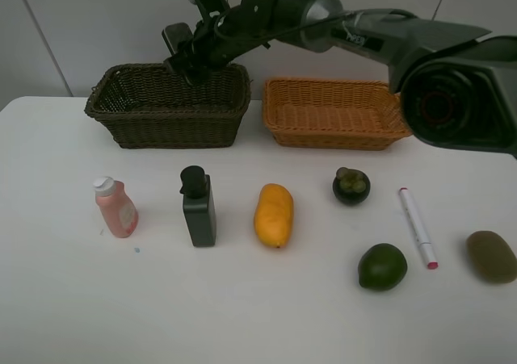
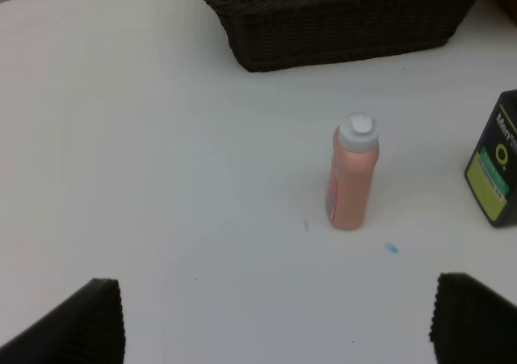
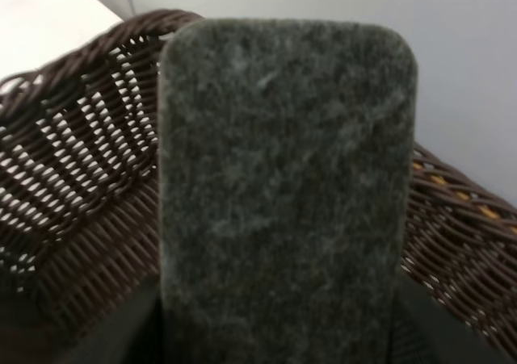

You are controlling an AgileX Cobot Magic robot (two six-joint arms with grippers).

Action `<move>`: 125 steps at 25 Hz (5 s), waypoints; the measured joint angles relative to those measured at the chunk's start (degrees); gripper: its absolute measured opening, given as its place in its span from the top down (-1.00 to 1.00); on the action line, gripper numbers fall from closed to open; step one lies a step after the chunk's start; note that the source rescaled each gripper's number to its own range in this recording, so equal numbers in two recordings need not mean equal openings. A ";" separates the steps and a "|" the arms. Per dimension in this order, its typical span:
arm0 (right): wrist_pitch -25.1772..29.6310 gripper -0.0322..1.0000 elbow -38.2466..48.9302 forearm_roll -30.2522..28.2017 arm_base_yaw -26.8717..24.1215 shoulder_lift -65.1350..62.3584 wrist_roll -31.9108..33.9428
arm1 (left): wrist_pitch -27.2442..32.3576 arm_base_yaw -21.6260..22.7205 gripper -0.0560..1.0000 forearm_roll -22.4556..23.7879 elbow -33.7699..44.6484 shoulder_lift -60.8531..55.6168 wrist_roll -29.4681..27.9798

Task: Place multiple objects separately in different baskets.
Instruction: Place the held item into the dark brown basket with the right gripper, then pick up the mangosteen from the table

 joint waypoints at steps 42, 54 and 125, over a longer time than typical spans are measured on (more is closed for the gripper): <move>0.81 -0.99 0.00 -4.75 0.13 1.22 0.00 | 0.00 0.00 -1.00 0.00 0.00 0.00 0.04; 16.42 -0.99 0.00 -13.57 0.13 -9.76 10.37 | 0.00 0.00 -1.00 0.00 0.00 0.00 0.04; 15.29 -0.99 58.78 -24.41 -12.38 -26.50 27.06 | 0.00 0.00 -1.00 0.00 0.00 0.00 0.04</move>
